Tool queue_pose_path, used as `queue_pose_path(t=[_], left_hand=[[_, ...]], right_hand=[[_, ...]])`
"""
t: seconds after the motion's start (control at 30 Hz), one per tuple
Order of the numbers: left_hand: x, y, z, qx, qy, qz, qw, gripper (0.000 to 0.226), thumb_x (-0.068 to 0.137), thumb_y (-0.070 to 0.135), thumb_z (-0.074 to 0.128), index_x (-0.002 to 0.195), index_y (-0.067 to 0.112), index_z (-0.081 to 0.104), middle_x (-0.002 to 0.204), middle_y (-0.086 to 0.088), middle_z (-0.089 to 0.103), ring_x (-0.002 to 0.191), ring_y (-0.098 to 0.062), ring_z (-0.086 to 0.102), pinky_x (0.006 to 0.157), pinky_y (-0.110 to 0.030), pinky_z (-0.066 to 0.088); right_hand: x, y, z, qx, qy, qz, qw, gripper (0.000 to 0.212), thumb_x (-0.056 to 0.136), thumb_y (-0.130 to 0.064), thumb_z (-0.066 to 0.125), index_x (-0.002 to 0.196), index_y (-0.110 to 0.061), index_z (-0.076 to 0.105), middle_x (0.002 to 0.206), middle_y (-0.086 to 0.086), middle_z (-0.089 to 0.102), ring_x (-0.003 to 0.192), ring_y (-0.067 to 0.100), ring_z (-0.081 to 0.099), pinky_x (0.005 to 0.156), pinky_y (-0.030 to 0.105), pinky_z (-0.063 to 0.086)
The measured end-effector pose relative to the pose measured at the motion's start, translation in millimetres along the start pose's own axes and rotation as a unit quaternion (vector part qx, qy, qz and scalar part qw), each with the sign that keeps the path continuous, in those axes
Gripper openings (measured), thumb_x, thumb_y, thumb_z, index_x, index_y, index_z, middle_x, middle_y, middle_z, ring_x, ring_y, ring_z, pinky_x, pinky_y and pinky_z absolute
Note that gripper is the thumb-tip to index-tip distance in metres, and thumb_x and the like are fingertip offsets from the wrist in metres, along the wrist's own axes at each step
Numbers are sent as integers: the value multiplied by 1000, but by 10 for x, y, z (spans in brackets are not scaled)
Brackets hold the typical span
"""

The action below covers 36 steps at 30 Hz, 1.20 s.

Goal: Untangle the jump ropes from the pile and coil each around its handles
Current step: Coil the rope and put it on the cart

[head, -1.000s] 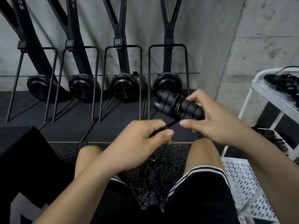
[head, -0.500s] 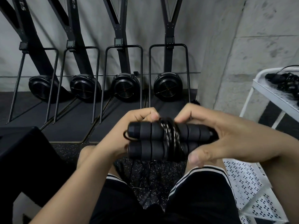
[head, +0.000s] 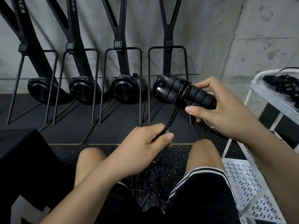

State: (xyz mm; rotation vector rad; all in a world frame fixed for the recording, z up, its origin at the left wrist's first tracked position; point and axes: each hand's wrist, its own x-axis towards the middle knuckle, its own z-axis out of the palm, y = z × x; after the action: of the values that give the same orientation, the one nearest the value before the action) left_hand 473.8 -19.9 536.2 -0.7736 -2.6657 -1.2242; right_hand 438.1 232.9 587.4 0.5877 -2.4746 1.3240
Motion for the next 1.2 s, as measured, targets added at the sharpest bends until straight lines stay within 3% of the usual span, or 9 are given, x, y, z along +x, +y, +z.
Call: queue_pose_path(t=[0.27, 0.37, 0.53, 0.67, 0.77, 0.87, 0.93, 1.03, 1.2], left_hand=[[-42, 113, -411, -16, 44, 41, 998, 25, 102, 46, 64, 87, 30, 76, 61, -4, 56, 52, -15, 46, 54, -32, 37], [20, 11, -491, -55, 67, 38, 996, 28, 99, 50, 69, 87, 26, 77, 71, -5, 67, 62, -22, 59, 61, -35, 45], [112, -120, -527, -187, 40, 60, 980, 17, 87, 44, 77, 78, 30, 75, 70, 3, 55, 59, -9, 40, 57, -19, 34], [140, -243, -413, -253, 31, 55, 965, 21, 94, 40, 73, 83, 23, 71, 72, 1, 56, 64, -19, 43, 60, -25, 38], [158, -349, -277, -155, 89, -18, 984, 12, 97, 17, 64, 88, 25, 65, 72, 18, 65, 69, 1, 58, 78, -20, 56], [179, -201, -88, -204, 102, -31, 973, 33, 96, 31, 61, 66, 27, 47, 57, 9, 36, 54, -9, 32, 51, -28, 30], [205, -121, 12, -248, 84, -1, 965, 35, 101, 50, 55, 72, 33, 64, 63, 3, 29, 56, -16, 25, 54, -35, 19], [201, -125, 82, -201, 72, -1, 977, 40, 110, 53, 45, 109, 26, 74, 65, -1, 31, 56, -18, 30, 57, -31, 27], [119, -56, 98, -71, 39, 11, 997, 27, 112, 42, 48, 100, 32, 71, 59, 10, 42, 53, -7, 38, 54, -23, 33]], right_hand=[[-66, 184, 145, -130, -196, 30, 971, 46, 87, -29, 88, 116, -40, 54, 88, -4, 75, 77, 15, 73, 82, 50, 61], [-162, 56, 146, -85, -316, 26, 945, 44, 91, -25, 88, 118, -38, 56, 93, -4, 75, 78, 18, 76, 81, 46, 62], [-310, -254, -38, 67, -408, 29, 910, 45, 92, -11, 85, 123, -32, 58, 100, -15, 73, 81, 22, 73, 75, 31, 59], [-334, -379, -143, 187, -365, -4, 912, 47, 89, 2, 81, 124, -21, 60, 107, -3, 74, 81, 45, 68, 75, 35, 58], [-295, -391, -148, 226, -294, -36, 928, 44, 86, -10, 81, 122, -23, 60, 93, 3, 73, 72, 24, 67, 63, 28, 52], [-231, -360, -124, 253, -221, -54, 940, 46, 87, -23, 85, 124, -21, 59, 85, 12, 70, 71, 22, 66, 59, 28, 50], [-186, -332, -108, 278, -171, -62, 943, 49, 86, -24, 87, 125, -18, 57, 90, 15, 68, 72, 25, 66, 57, 28, 50], [-114, -320, -78, 265, -89, -61, 958, 49, 85, -15, 85, 123, -12, 54, 85, 10, 69, 71, 25, 66, 54, 28, 49], [-11, -224, -82, 148, 6, -43, 988, 45, 89, -22, 81, 125, -16, 54, 76, 13, 71, 62, 23, 60, 61, 45, 50]])
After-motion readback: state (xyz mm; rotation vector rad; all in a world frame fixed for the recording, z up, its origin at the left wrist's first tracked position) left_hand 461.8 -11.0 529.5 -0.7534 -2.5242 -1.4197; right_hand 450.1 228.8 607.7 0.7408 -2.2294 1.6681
